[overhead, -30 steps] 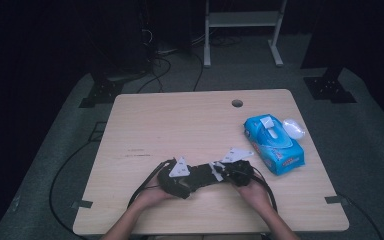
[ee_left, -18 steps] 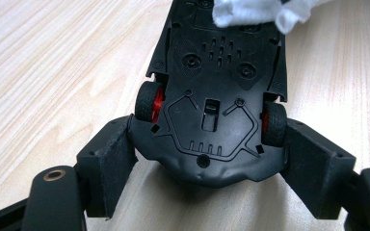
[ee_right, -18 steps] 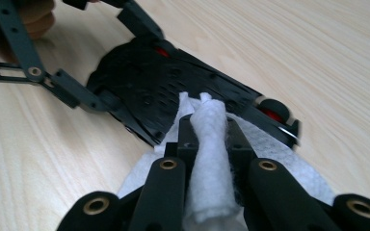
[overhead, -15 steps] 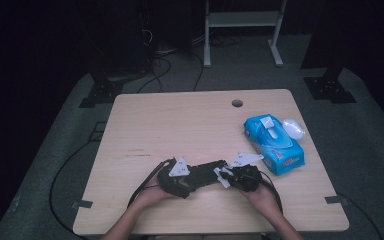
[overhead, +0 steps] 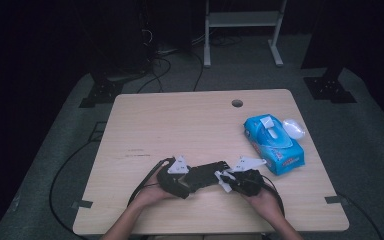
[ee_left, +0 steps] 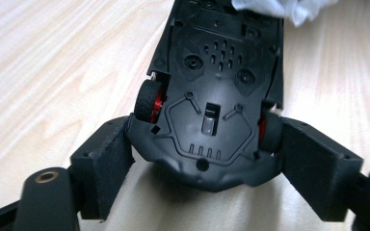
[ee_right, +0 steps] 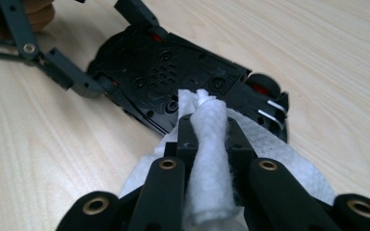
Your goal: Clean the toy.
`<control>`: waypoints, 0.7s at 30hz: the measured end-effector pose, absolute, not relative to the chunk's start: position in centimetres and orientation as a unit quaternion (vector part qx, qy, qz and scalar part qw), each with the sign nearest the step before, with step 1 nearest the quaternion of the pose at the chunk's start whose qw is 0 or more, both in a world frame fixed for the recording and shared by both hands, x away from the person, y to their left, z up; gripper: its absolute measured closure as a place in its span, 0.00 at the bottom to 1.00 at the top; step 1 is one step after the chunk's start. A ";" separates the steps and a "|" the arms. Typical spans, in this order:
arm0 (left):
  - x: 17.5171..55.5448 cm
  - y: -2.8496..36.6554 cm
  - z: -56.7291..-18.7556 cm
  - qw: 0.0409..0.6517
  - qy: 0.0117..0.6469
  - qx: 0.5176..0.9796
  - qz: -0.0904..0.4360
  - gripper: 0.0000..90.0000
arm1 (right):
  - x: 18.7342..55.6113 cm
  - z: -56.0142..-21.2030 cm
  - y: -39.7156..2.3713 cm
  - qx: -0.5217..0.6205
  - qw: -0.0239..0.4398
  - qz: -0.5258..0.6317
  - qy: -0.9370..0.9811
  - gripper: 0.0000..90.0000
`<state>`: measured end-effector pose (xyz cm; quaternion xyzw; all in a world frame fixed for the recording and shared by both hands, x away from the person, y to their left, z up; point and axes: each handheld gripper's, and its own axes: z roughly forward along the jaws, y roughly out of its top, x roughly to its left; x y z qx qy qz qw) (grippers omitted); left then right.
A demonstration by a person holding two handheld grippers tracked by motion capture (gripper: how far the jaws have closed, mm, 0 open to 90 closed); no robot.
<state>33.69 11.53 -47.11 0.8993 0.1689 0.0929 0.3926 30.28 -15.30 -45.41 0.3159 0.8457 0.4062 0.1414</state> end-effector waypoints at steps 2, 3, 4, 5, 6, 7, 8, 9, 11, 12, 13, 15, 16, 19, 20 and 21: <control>33.8 11.7 -47.1 0.400 0.174 0.896 0.084 0.23 | 30.2 -45.5 -15.3 0.313 0.144 0.407 0.846 0.90; 33.7 11.7 -47.0 0.402 0.173 0.895 0.082 0.24 | 30.2 -45.4 -15.3 0.310 0.146 0.404 0.848 0.90; 33.7 11.7 -47.0 0.400 0.170 0.897 0.084 0.26 | 30.2 -45.4 -15.2 0.309 0.147 0.403 0.849 0.90; 33.7 11.7 -47.0 0.400 0.171 0.897 0.084 0.26 | 30.2 -45.4 -15.2 0.310 0.148 0.403 0.848 0.90; 33.7 11.7 -47.0 0.399 0.171 0.897 0.083 0.26 | 30.1 -45.4 -15.2 0.311 0.148 0.403 0.848 0.90; 33.7 11.6 -47.0 0.401 0.172 0.896 0.082 0.27 | 30.1 -45.4 -15.2 0.311 0.148 0.403 0.848 0.90; 33.7 11.7 -47.0 0.399 0.168 0.898 0.083 0.27 | 30.1 -45.4 -15.3 0.310 0.147 0.403 0.848 0.90; 33.7 11.6 -47.0 0.401 0.168 0.897 0.082 0.27 | 30.2 -45.3 -15.5 0.315 0.144 0.403 0.847 0.90; 33.7 11.6 -47.1 0.403 0.167 0.896 0.082 0.27 | 30.3 -45.3 -15.8 0.321 0.138 0.404 0.845 0.90; 33.7 11.6 -47.1 0.402 0.167 0.897 0.079 0.27 | 30.3 -45.2 -15.8 0.321 0.139 0.404 0.845 0.89; 33.8 11.6 -47.1 0.402 0.168 0.897 0.078 0.27 | 30.2 -45.2 -15.8 0.319 0.141 0.403 0.846 0.89; 34.1 11.6 -47.1 0.406 0.182 0.893 0.066 0.27 | 30.0 -45.3 -15.6 0.314 0.142 0.402 0.848 0.90; 34.3 11.8 -47.1 0.414 0.197 0.887 0.048 0.27 | 30.0 -45.3 -15.6 0.311 0.142 0.402 0.849 0.90; 34.7 12.1 -47.1 0.430 0.224 0.874 0.025 0.24 | 29.8 -45.4 -15.5 0.295 0.153 0.400 0.854 0.90; 34.8 12.2 -47.1 0.433 0.229 0.872 0.019 0.24 | 29.8 -45.5 -15.5 0.291 0.156 0.400 0.855 0.90; 35.0 12.2 -47.2 0.438 0.234 0.868 0.008 0.24 | 29.7 -45.5 -15.5 0.286 0.159 0.399 0.856 0.90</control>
